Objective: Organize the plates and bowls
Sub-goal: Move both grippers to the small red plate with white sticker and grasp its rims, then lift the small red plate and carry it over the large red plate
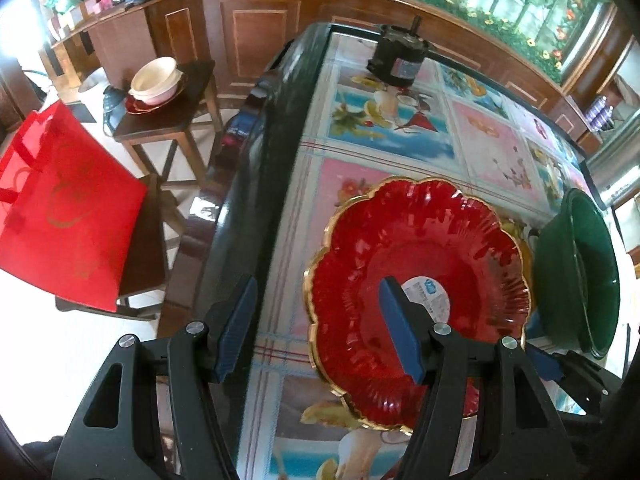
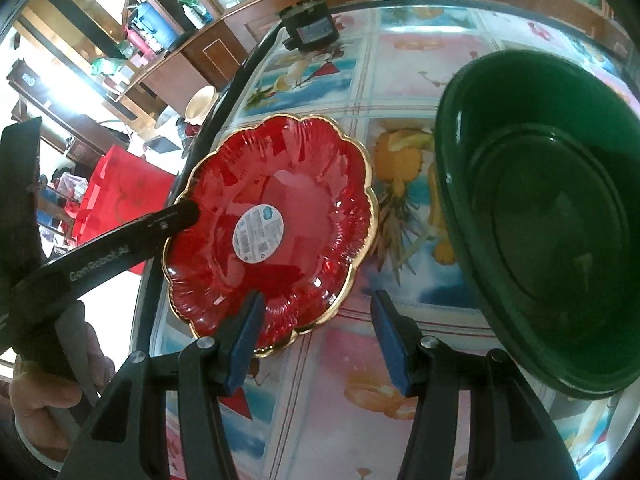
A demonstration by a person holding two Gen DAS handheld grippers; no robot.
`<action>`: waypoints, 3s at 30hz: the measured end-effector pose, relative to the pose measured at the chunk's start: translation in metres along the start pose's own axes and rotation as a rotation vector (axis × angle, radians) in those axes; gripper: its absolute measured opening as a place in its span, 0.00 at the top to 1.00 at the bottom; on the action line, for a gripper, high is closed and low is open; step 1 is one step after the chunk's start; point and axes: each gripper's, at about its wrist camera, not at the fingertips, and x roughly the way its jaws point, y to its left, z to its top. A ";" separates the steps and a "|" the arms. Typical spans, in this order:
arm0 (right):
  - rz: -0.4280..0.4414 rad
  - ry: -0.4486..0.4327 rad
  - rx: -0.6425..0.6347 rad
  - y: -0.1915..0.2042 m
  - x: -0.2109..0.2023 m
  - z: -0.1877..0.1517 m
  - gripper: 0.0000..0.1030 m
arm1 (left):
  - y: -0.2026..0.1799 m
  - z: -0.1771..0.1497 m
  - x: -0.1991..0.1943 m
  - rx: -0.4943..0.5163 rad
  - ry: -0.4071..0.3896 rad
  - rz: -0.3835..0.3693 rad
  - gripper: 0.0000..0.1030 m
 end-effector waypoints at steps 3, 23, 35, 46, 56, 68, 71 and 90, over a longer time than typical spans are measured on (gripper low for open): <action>-0.002 -0.002 -0.003 -0.002 0.003 0.003 0.58 | -0.005 0.001 0.005 0.021 0.011 -0.004 0.38; 0.021 0.016 0.006 -0.008 0.005 0.006 0.86 | 0.011 0.003 0.002 -0.026 0.025 -0.048 0.53; 0.013 0.024 -0.010 -0.007 0.007 0.008 0.86 | 0.006 -0.001 0.012 0.018 0.101 -0.064 0.80; -0.018 0.020 -0.043 -0.006 0.002 -0.003 0.87 | 0.016 -0.017 0.003 -0.057 0.118 -0.129 0.85; -0.016 0.018 -0.085 -0.001 -0.009 -0.009 0.86 | 0.013 -0.033 -0.021 -0.074 0.089 -0.125 0.86; 0.007 -0.015 -0.148 0.016 -0.045 -0.022 0.86 | 0.005 -0.063 -0.085 -0.097 0.014 -0.092 0.86; 0.007 -0.025 -0.162 0.019 -0.059 -0.030 0.86 | 0.000 -0.076 -0.105 -0.108 -0.012 -0.085 0.86; -0.018 -0.009 -0.278 0.040 -0.112 -0.118 0.85 | -0.016 -0.194 -0.177 -0.160 -0.027 -0.065 0.86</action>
